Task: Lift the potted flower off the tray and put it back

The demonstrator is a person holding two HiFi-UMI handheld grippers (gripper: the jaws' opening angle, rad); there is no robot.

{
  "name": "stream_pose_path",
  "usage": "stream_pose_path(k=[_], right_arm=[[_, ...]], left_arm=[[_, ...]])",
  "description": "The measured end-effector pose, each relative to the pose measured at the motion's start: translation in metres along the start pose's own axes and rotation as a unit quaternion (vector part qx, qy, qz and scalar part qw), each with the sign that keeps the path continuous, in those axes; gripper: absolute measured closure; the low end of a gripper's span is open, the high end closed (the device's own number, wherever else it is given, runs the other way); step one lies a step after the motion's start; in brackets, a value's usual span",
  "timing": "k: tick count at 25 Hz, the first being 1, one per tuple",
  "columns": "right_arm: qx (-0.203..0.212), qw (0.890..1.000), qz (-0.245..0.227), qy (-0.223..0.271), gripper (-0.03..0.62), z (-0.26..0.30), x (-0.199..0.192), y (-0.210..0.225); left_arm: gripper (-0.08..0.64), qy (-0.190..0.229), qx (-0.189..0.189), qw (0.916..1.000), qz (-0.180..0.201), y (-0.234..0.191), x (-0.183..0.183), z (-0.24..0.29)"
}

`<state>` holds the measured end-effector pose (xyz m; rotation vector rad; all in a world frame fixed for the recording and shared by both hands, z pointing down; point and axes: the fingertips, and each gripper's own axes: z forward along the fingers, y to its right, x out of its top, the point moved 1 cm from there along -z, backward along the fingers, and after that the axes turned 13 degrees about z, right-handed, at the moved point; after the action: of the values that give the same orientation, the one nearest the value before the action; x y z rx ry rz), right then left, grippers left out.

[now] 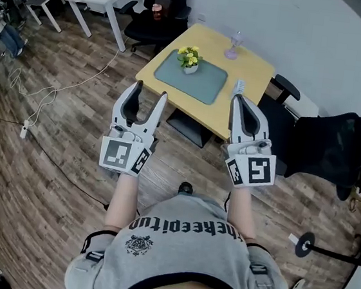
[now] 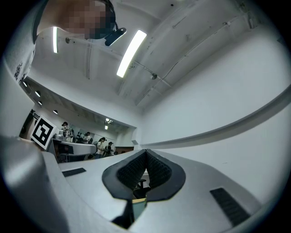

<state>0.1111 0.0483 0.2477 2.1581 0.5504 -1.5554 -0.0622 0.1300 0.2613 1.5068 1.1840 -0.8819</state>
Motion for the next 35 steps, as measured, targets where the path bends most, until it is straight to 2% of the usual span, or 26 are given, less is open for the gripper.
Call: stream_pose_path(k=[3, 8, 14, 21, 27, 35], right_arm=[[0.007, 1.000, 0.002, 0.001, 0.592, 0.016, -0.003, 0.015], [0.013, 1.000, 0.007, -0.003, 0.591, 0.031, -0.013, 0.034], [0.014, 1.000, 0.020, -0.012, 0.591, 0.039, -0.027, 0.047], [0.005, 1.000, 0.020, -0.013, 0.591, 0.062, -0.038, 0.067], [-0.002, 1.000, 0.017, -0.010, 0.591, 0.105, -0.048, 0.087], [-0.004, 1.000, 0.019, -0.019, 0.591, 0.179, -0.072, 0.110]], left_arm=[[0.268, 0.000, -0.004, 1.0000, -0.004, -0.001, -0.007, 0.022], [0.227, -0.006, -0.014, 0.9997, -0.017, 0.004, -0.021, 0.046], [0.212, -0.021, -0.031, 0.9988, -0.030, 0.010, -0.038, 0.060], [0.207, -0.031, -0.024, 0.9986, -0.035, -0.003, -0.060, 0.091], [0.206, -0.032, -0.057, 0.9973, -0.035, -0.018, -0.080, 0.134], [0.207, -0.051, -0.079, 0.9949, -0.037, -0.054, -0.121, 0.196]])
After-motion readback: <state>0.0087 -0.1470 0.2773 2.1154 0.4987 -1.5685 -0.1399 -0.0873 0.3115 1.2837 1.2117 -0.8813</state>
